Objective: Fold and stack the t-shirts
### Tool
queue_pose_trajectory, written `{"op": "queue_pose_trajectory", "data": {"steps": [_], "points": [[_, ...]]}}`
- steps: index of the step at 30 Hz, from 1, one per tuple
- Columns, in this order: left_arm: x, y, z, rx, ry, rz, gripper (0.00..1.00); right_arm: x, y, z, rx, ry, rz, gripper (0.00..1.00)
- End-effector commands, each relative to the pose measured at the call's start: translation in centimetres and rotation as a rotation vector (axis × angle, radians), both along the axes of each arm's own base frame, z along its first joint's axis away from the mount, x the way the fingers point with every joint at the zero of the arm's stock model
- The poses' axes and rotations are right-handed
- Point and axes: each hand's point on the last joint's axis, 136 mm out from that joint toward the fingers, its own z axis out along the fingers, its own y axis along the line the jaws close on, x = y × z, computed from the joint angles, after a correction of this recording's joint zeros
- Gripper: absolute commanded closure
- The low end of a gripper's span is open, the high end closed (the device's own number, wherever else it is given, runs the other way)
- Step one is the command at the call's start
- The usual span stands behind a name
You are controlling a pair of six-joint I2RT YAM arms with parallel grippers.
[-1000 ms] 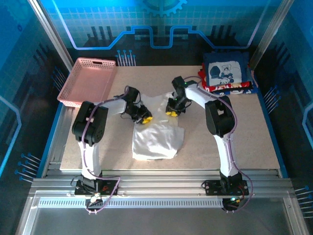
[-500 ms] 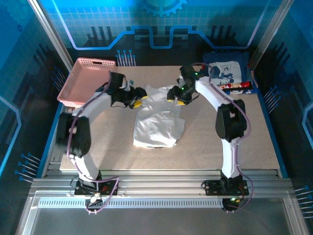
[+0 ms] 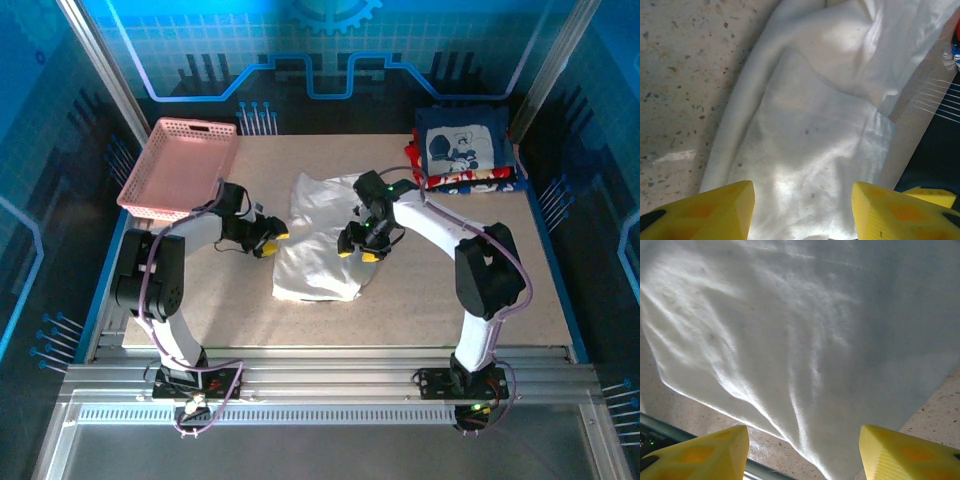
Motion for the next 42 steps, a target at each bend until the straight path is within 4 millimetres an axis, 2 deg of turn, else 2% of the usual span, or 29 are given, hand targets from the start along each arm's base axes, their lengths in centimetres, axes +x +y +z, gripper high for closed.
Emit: {"op": "queue_pose_trajectory", "data": {"steps": [1,7,12,17,22,23,26,30,33,36,42], "points": [[0.9,-0.1,0.2,0.007,-0.06,-0.039,0.46,0.0,-0.3,-1.3,-0.04,0.011,-0.024,0.39],[1.0,0.2,-1.2,0.052,-0.035,-0.045,0.47,-0.1,-0.6,-2.5,-0.053,0.034,-0.027,0.4],[1.7,-0.5,-1.9,0.055,-0.031,-0.056,0.48,0.2,-1.0,-3.3,-0.059,0.038,-0.049,0.41],[2.8,-1.8,-1.7,0.034,-0.05,-0.074,0.51,0.9,-0.5,-4.0,-0.04,0.045,-0.063,0.42],[2.9,-2.5,-1.9,0.03,-0.044,-0.104,0.61,1.7,-0.3,-5.0,-0.064,0.056,-0.07,0.44],[2.8,-2.5,-2.0,0.029,-0.042,-0.107,0.66,1.9,-0.4,-5.1,-0.074,0.057,-0.069,0.45],[2.6,-2.6,-2.1,0.026,-0.039,-0.115,0.8,2.4,-0.2,-5.1,-0.077,0.052,-0.077,0.59],[2.3,-2.7,-1.4,0.016,-0.06,-0.126,0.94,3.2,0.2,-3.8,-0.059,0.017,-0.085,0.87],[2.0,-2.6,-0.5,0.014,-0.081,-0.131,1.0,3.0,0.4,-1.8,-0.042,-0.012,-0.065,0.98],[1.6,-2.6,0.3,0.012,-0.094,-0.13,1.0,2.3,0.4,0.3,-0.012,-0.05,-0.053,1.0],[0.6,-2.4,2.1,0.003,-0.136,-0.117,1.0,-0.1,2.1,4.0,0.115,-0.144,0.017,1.0]]}}
